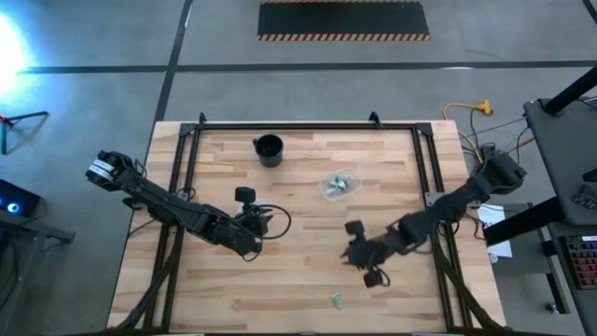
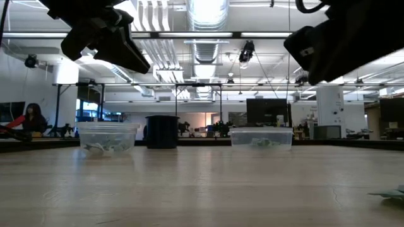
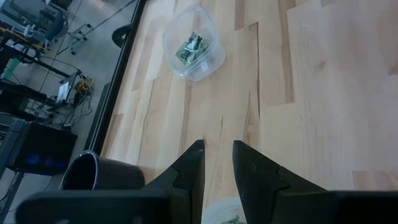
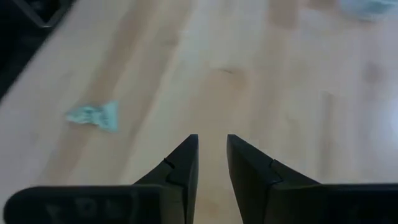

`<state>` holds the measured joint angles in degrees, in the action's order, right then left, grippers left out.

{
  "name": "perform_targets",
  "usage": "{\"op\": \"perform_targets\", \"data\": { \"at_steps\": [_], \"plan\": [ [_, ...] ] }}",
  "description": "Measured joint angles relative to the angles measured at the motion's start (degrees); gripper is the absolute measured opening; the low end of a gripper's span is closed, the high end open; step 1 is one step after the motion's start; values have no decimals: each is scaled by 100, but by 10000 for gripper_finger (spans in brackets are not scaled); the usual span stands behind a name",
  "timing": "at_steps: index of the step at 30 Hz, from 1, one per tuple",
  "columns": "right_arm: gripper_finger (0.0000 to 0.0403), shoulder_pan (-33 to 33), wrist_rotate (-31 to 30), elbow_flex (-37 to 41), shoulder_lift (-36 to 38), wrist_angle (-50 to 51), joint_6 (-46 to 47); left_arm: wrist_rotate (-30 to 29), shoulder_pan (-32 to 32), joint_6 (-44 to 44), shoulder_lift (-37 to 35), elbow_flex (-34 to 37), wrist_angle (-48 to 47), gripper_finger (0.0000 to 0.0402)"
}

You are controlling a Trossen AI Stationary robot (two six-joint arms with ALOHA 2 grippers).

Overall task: Pick and place items into bin
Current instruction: Put the stevia packet into the rectangle transparent bin

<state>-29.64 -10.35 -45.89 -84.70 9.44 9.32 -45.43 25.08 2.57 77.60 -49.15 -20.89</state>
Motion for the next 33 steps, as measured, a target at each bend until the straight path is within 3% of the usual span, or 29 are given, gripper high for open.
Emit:
{"op": "perform_targets", "data": {
  "at_steps": [5,14,27,33],
  "plan": [
    [68,-382,134,-80,-632,-578,86,0,0,0,0,0,33,66],
    [68,-562,590,-505,-1330,-573,328,4,0,0,0,0,102,66],
    [68,-650,635,-617,-1378,-861,381,41,0,8,1,0,144,66],
    [70,-835,656,-617,-1637,-1468,345,503,8,418,2,2,147,66]
  ]
}}
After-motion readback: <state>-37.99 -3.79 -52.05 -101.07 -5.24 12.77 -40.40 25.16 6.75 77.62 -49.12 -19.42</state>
